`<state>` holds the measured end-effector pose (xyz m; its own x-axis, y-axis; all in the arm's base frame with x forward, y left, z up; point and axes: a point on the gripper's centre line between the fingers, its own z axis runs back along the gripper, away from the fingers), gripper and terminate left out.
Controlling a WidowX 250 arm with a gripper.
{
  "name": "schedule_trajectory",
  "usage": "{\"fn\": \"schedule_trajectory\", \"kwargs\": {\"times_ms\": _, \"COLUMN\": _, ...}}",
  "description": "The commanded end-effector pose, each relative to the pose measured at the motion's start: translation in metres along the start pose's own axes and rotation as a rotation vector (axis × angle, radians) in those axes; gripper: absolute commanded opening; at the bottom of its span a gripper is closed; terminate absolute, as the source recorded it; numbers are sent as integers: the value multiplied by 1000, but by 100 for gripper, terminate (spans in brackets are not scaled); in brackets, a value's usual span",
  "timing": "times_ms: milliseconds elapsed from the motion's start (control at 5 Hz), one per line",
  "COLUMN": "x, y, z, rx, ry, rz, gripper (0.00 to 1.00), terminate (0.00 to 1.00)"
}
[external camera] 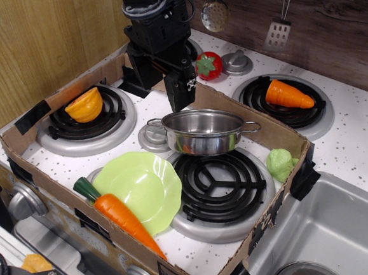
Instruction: Take carrot off plate
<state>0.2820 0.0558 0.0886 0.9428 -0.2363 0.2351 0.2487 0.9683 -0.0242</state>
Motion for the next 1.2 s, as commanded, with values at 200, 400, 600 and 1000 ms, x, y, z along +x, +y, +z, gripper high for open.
{"fn": "schedule_trajectory", "kwargs": {"times_ms": 200, "x": -3, "y": 0, "z": 9, "rx": 25, "ry": -2, "rz": 205, "gripper": 100, "terminate": 0}}
{"fn": "schedule_trajectory", "kwargs": {"times_ms": 400, "x": -8, "y": 0, "z": 22, "rx": 127, "ry": -23, "rz": 438, "gripper": 100, "terminate": 0}}
{"fn": "schedule_trajectory", "kwargs": {"times_ms": 600, "x": -17, "y": 2, "z": 30, "rx": 133, "ry": -23, "rz": 694, "gripper": 100, "terminate": 0}}
{"fn": "schedule_trajectory", "kwargs": {"times_ms": 1000, "x": -37, "y": 18, "z": 27, "rx": 220, "ry": -43, "rz": 1187, "gripper": 100, "terminate": 0}}
